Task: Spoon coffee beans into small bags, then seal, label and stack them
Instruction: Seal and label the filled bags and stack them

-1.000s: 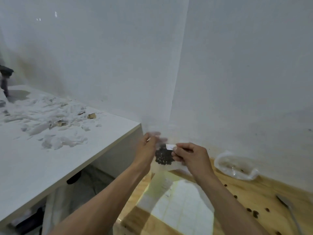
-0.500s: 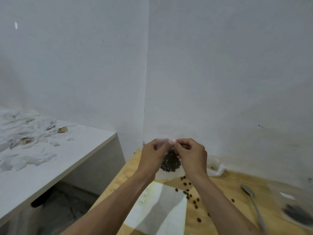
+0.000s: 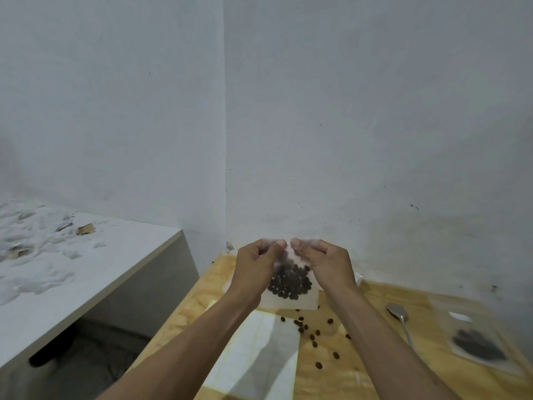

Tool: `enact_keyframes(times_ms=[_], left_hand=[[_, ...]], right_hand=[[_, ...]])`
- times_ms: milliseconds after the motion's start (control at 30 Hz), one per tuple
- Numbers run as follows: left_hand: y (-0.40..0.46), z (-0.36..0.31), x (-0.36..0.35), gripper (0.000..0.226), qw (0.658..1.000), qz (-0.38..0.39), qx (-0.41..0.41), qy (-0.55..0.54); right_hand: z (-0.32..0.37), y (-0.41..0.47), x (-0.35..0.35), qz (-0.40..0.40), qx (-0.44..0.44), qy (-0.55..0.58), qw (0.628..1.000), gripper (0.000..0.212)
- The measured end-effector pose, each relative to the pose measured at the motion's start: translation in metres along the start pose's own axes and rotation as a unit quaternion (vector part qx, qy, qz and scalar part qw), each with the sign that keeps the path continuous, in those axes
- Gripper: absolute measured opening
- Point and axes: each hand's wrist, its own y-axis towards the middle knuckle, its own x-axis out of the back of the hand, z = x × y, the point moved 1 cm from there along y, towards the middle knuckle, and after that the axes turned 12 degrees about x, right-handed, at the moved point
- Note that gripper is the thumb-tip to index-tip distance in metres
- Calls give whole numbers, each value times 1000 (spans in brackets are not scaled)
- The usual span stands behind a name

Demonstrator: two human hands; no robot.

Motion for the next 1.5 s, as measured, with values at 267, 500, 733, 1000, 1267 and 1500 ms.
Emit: enact_keyframes(times_ms=[267,500,733,1000,1267,1500], left_hand=[[-10,-3,-28,23,999,-21,3,27],[-3,6,-68,33,999,-12,49,18],[-30,39,-157,44,969,131,136,162],[-49,69,-269,15,951,186,108,221],[-38,105,-306,26,882,200,90,416],[-25,117,-309,18,891,181,79,409]], right_hand=[[-6,-6,7,-96,37,-107,989,18],[-19,-16,70,44,-56,-58,996,44],[-40,-45,188,-122,-118,-118,978,56],[-45,-65,285,-198,-111,-352,908,57],[-92,-63,310,-111,-222,-479,842,36],[-92,-50,306,-89,-202,-475,852,30]])
